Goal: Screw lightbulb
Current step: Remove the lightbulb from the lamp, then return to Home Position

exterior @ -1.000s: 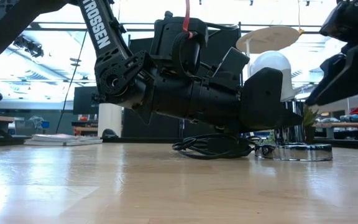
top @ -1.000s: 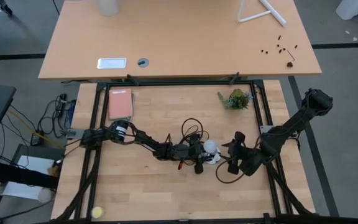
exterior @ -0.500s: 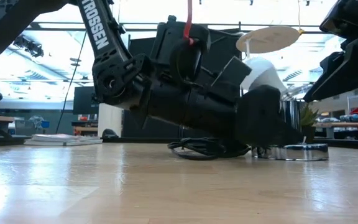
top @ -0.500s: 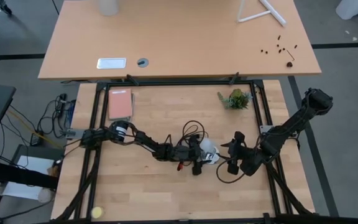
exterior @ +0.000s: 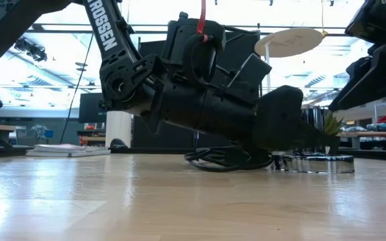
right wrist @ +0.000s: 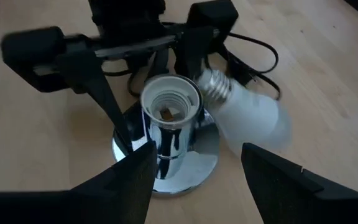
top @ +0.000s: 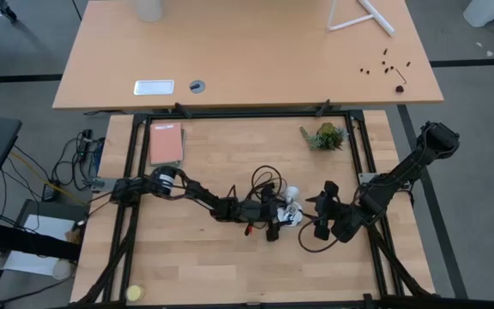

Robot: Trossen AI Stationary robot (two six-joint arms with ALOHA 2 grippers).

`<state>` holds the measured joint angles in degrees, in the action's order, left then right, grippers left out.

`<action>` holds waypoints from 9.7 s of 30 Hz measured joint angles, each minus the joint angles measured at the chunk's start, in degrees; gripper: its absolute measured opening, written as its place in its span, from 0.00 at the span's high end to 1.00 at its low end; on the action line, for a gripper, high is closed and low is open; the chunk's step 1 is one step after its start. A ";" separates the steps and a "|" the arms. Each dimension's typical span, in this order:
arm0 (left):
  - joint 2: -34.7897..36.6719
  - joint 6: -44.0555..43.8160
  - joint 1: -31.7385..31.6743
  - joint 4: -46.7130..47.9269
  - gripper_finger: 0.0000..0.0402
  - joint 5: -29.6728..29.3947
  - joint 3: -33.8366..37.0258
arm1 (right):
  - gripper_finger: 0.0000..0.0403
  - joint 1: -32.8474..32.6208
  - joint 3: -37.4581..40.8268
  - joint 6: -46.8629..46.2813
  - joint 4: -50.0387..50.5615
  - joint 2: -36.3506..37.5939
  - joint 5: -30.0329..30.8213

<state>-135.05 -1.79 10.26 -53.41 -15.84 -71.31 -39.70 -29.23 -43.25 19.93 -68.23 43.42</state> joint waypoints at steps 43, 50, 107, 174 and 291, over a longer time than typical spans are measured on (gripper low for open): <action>13.99 -3.09 0.68 29.89 0.26 -2.84 -0.15 | 0.39 -2.43 1.16 -14.79 15.54 -1.70 -6.53; 14.64 -2.98 1.09 31.99 0.26 -2.99 -0.15 | 0.39 -2.50 1.97 -14.93 15.18 -1.74 -6.47; 59.84 -12.00 6.73 18.27 0.60 -5.55 45.90 | 0.53 -31.96 12.68 -8.19 0.79 19.91 26.58; 67.22 -11.99 6.62 3.11 0.82 -9.60 67.69 | 0.72 -46.34 23.57 11.29 -33.67 31.20 7.81; 127.00 2.76 6.86 53.01 0.82 12.18 70.86 | 0.72 -28.72 28.92 60.79 -25.86 67.96 -8.81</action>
<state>-8.06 0.98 17.12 -0.40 -3.66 -0.45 -68.42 -0.32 17.54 -5.93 -0.27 34.61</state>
